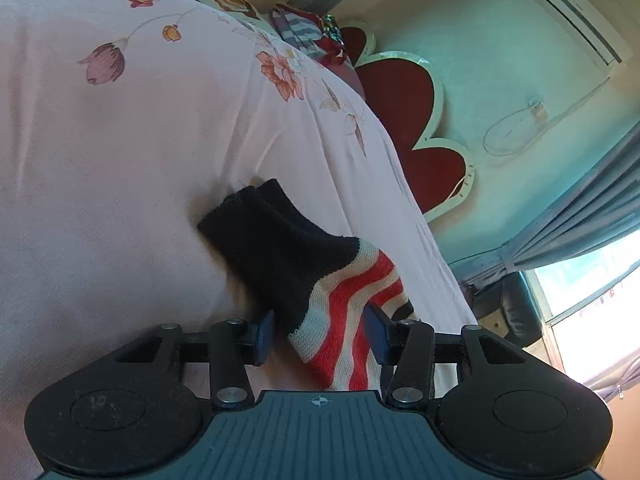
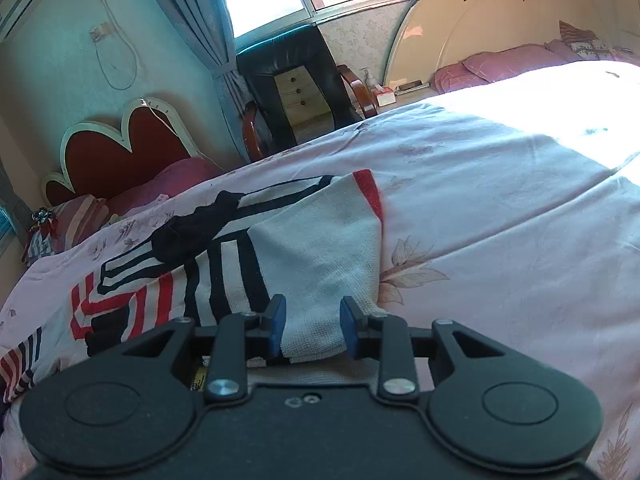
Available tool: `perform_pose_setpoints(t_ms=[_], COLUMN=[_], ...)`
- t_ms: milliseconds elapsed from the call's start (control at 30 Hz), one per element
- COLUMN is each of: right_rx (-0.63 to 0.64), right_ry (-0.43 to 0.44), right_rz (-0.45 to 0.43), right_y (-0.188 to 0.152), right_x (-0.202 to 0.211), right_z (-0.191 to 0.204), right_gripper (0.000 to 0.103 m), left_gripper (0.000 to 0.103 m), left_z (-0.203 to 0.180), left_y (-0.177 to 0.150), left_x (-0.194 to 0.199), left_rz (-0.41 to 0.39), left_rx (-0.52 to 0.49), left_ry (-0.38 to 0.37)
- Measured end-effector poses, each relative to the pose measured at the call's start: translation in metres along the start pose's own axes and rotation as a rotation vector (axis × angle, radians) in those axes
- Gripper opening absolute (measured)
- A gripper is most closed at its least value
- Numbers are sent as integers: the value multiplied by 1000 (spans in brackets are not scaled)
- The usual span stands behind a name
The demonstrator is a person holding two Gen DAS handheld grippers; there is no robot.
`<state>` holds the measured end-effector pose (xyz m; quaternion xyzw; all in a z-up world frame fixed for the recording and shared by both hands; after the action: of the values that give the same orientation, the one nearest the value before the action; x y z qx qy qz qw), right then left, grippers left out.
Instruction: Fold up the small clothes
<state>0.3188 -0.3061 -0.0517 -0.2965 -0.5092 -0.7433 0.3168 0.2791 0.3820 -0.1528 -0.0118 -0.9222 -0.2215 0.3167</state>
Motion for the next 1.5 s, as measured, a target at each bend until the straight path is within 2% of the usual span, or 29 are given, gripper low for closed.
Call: perform_pose_setpoints(t_ms=[67,133,233,433,600,800,933,1100,1333,1500], right_rx=[-1,-3,0,-16,-33,-40,-51,-73,-113,-131], right_ry=[-4,-9,-7,-9,-11,0,-1,-4,-13,-1], right_rz=[1,-1,-2,6,7,8,12,11,7,5], right_y=[1,2,3,5,8,10,7,2,-4,-7], right_x=[0,1,0,-5,-10,-14,-16,-14,-8,-4], right_z=[-1,-2,-1,-5,-8,-8,-9,-16,-34,-38], right_gripper=[30,30,30,30,30,30,30,30,30,32], left_gripper=[48,27,14,6,6,6,6,6,6,6], left_z=[-4,-10,-11,-18,-56,-113,-162,-222,-275,-300], left_y=[3,6,9,7,-7,-30,-63,-125,-207,-264], left_x=[-2,-6,-8,1,21,26,21,2,-21,-38], left_rz=[1,12,19,7,-24,-5,57,164,312,403], left_rx=[-24,-55,-59,-110,-308,-492,-634,-772,-879,-999], left_ry=[16,61,90,104,90,31,-55,-143,-201,-202])
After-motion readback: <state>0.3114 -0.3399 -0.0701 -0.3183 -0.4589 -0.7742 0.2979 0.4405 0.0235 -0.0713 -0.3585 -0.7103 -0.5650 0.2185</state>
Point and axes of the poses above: each gripper's, at about its wrist camera, not at the fingertips, and x roughly against the way its jaws point, z to its left, y to its top, the point moved 1 cm from there along -x, roughly the way its jaws point, and after that the axes turned 10 degrees about z, right-handed, at the moved point
